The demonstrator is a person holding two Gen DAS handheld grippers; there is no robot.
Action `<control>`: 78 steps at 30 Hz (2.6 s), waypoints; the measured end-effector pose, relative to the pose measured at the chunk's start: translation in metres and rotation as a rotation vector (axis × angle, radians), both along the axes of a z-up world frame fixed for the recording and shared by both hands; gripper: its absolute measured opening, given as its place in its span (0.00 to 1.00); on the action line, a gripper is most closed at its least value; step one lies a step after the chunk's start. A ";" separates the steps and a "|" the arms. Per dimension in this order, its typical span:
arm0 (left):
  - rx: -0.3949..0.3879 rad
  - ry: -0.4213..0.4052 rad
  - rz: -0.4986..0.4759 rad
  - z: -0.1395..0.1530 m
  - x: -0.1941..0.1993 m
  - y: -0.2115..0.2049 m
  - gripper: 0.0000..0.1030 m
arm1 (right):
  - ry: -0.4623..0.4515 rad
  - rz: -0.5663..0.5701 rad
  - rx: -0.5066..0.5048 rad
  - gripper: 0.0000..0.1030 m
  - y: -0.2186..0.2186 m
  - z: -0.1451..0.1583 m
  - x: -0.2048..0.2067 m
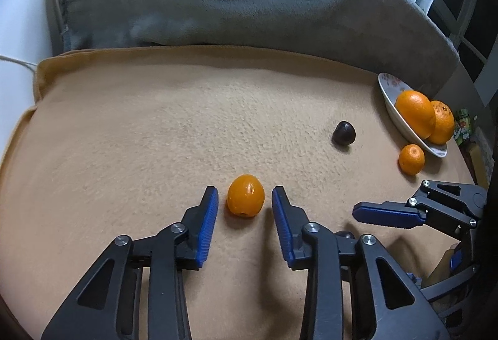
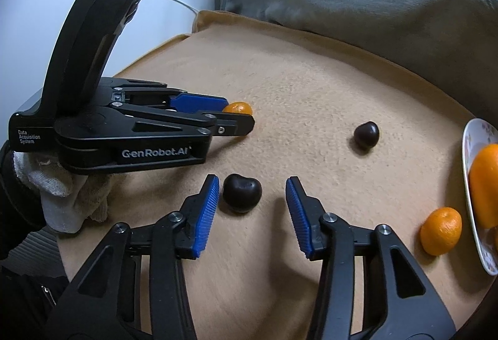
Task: Organize fruits
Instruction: 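Grasp a small orange fruit with the left tool while the right tool grasps a dark purple fruit, then carry both fruits onto the plate and open both tools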
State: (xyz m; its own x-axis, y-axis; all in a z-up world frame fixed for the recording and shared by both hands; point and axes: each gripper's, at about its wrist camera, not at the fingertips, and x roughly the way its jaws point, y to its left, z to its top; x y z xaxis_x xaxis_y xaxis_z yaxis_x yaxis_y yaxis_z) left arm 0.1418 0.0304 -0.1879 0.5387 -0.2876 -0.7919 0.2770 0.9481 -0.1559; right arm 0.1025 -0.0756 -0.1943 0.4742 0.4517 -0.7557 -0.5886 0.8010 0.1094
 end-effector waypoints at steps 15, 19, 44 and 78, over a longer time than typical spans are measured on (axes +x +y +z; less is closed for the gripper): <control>-0.003 0.007 -0.015 -0.001 0.002 -0.002 0.21 | 0.026 0.019 -0.012 0.27 0.009 -0.005 0.006; -0.004 -0.006 -0.021 0.005 -0.001 -0.004 0.21 | 0.013 0.009 0.009 0.26 0.004 0.002 0.003; -0.057 -0.112 -0.149 0.057 0.012 -0.076 0.21 | -0.123 -0.211 0.058 0.26 -0.118 0.067 0.000; -0.067 -0.130 -0.342 0.076 0.060 -0.218 0.21 | -0.117 -0.466 0.108 0.26 -0.264 0.075 0.064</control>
State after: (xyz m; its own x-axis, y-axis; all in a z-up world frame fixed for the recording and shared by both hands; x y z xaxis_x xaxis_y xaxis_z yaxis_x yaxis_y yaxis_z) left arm 0.2017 -0.1874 -0.1118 0.4972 -0.5172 -0.6966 0.5977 0.7862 -0.1571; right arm 0.1661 -0.3401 -0.1193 0.7232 0.2439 -0.6461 -0.1835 0.9698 0.1607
